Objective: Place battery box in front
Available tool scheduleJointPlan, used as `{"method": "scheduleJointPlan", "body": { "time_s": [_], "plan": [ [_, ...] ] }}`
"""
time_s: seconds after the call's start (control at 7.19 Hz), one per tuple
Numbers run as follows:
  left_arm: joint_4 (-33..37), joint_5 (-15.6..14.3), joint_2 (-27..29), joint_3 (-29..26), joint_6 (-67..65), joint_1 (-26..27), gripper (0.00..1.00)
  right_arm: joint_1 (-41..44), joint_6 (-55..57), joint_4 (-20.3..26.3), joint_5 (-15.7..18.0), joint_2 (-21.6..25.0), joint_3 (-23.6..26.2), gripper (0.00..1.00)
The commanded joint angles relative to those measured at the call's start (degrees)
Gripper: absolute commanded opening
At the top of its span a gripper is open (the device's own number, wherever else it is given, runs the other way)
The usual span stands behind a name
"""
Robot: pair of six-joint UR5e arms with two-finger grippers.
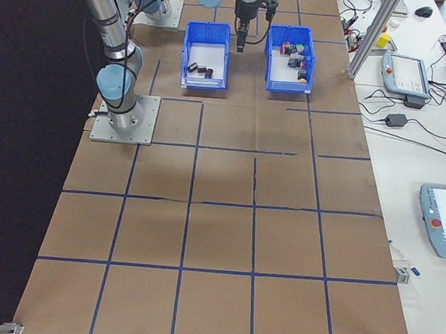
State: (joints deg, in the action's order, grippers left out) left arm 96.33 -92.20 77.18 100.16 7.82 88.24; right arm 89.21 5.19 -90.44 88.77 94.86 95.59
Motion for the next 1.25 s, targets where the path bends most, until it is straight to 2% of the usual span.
{"method": "scheduleJointPlan", "body": {
  "time_s": [0.0,0.7,1.11],
  "plan": [
    [0.00,0.09,0.25,0.03,0.00,0.00,0.99,0.00,0.00,-0.09,-0.01,-0.03,0.03,1.00],
    [0.18,0.53,1.83,-0.06,-0.70,0.09,0.99,0.17,-0.18,-0.35,-0.18,-0.29,-0.32,1.00],
    [0.00,-0.09,2.01,-0.23,-2.01,0.09,0.99,0.26,-4.99,-2.02,-0.36,-0.55,-0.58,1.00]
  ]
}}
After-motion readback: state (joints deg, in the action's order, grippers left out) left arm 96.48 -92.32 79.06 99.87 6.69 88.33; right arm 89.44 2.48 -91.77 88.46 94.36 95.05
